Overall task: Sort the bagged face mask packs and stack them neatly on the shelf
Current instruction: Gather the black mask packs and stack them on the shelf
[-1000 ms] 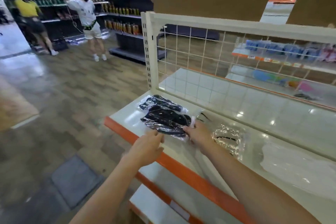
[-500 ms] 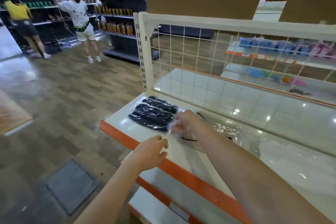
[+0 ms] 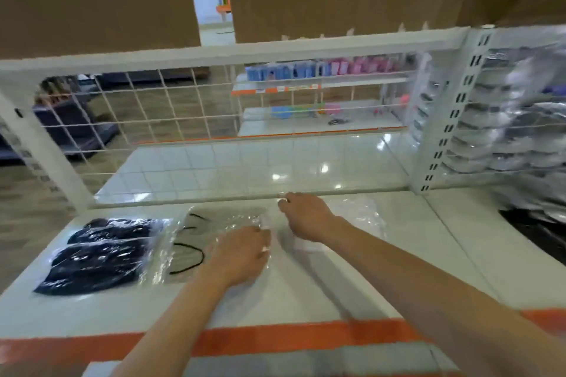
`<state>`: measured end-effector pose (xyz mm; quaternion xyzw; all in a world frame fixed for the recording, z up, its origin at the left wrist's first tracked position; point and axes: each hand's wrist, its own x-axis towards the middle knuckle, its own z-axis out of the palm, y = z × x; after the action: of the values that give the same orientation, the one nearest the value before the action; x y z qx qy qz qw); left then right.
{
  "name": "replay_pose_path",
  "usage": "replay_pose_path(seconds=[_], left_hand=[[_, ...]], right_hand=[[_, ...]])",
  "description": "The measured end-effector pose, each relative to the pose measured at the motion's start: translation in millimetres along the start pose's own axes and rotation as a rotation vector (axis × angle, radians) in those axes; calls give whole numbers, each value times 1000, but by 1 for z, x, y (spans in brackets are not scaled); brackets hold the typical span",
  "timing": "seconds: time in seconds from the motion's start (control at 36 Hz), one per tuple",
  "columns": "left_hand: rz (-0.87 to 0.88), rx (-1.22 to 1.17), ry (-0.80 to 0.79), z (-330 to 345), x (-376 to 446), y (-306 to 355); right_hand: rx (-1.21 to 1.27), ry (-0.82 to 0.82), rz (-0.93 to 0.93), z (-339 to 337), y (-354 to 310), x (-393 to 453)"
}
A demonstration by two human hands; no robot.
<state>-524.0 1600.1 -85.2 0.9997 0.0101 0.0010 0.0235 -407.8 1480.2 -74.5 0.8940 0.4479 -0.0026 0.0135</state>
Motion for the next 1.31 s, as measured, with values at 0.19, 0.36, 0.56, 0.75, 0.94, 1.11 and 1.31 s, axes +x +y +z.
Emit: replay_pose_path(seconds=[0.19, 0.36, 0.56, 0.75, 0.94, 1.11, 1.31], left_hand=[[173, -48, -58, 13, 63, 97], [284, -137, -53, 17, 101, 196], [264, -330, -37, 34, 133, 286], [79, -748, -63, 48, 152, 361], [-188, -1139, -127, 52, 160, 404], [-452, -1436, -214, 47, 174, 414], [-630, -1718, -62, 45, 179, 408]], right_hand=[[-50, -51, 281, 17, 119, -89], [37, -56, 540, 32, 221, -170], [101, -32, 878, 50, 326, -255], [143, -115, 868, 68, 370, -294], [215, -45, 789, 67, 374, -289], [726, 119, 417, 59, 347, -288], [238, 53, 696, 68, 386, -300]])
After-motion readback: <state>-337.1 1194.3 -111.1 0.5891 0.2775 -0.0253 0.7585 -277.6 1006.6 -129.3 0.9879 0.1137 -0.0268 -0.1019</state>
